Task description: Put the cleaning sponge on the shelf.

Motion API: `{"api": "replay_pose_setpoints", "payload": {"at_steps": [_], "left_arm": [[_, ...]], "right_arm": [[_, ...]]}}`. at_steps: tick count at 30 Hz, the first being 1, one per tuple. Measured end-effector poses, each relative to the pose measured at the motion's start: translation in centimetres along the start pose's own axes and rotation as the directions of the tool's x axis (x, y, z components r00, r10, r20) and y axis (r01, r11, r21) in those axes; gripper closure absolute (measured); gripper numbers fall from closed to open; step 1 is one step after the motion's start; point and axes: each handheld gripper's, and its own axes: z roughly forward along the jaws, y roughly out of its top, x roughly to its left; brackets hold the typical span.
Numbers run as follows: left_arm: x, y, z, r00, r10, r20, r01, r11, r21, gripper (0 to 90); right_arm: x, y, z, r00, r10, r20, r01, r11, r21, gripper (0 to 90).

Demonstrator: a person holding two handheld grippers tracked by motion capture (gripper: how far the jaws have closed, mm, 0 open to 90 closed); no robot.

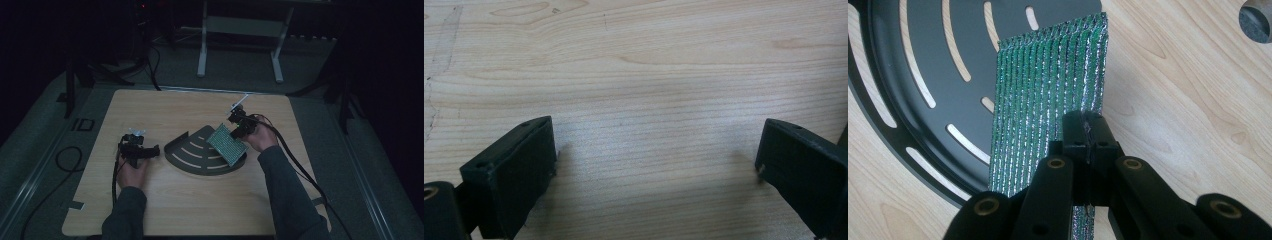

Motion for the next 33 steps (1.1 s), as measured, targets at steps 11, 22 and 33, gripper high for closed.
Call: {"api": "replay_pose_setpoints", "payload": {"at_steps": [11, 22, 33], "left_arm": [[0.0, 0.0, 0.0, 1.0000, 0.000, 0.000, 0.000, 1.0000, 0.001, 3.4], [0.0, 0.0, 0.0, 1.0000, -0.001, -0.001, 0.001, 1.0000, 0.000, 3.4], [0.0, 0.0, 0.0, 1.0000, 0.002, 0.000, -0.002, 1.0000, 0.002, 3.4]], "right_arm": [[0.3, 0.0, 0.6, 1.0000, -0.008, 0.004, 0.008, 1.000, 0.008, 89.6], [0.5, 0.0, 1.1, 0.9998, -0.015, 0.011, 0.015, 1.000, 0.013, 89.6], [0.5, -0.7, 2.5, 0.9999, -0.007, 0.015, 0.007, 0.999, 0.037, 89.5]]}}
